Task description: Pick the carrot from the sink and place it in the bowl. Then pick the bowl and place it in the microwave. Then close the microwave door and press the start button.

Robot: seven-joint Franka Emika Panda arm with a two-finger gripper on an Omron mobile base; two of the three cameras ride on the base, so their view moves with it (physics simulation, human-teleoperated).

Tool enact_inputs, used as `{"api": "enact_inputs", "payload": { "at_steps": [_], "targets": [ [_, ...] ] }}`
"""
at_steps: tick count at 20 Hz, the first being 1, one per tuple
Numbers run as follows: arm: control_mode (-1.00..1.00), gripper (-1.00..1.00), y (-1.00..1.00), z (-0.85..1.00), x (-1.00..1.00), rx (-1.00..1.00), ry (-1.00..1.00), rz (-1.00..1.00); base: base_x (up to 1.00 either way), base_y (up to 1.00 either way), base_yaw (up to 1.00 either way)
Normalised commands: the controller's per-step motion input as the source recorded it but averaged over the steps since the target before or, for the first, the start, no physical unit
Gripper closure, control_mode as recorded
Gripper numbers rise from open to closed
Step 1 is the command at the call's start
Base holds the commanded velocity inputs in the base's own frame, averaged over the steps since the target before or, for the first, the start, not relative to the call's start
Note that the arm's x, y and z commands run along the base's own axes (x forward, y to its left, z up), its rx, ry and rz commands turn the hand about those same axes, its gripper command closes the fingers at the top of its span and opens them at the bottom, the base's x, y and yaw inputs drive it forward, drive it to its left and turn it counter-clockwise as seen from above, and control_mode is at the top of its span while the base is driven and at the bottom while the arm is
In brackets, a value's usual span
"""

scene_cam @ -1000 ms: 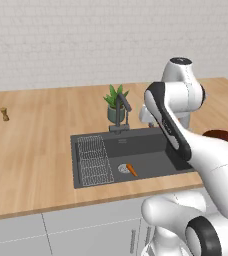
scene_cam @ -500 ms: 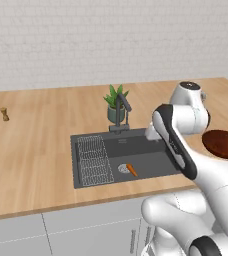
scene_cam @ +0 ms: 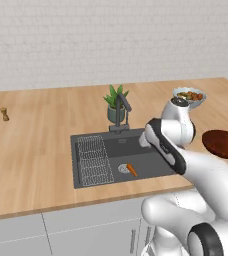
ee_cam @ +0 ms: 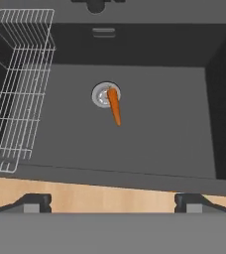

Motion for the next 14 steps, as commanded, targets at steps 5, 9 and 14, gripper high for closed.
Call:
{"api": "enact_inputs", "payload": {
  "at_steps": [5,9,14],
  "targets": [
    [-1.0,-1.0,-0.05,-0.44,0.73,0.01,0.05,0.01,0.0,0.0,0.0],
    [-1.0,-1.0,-0.16,-0.37,0.48,0.05,0.0,0.03,0.0,0.0,0.0],
    [-1.0,-1.0,-0.06,-0.35,0.41,0.02,0.0,0.02,0.0,0.0,0.0]
  ]
}}
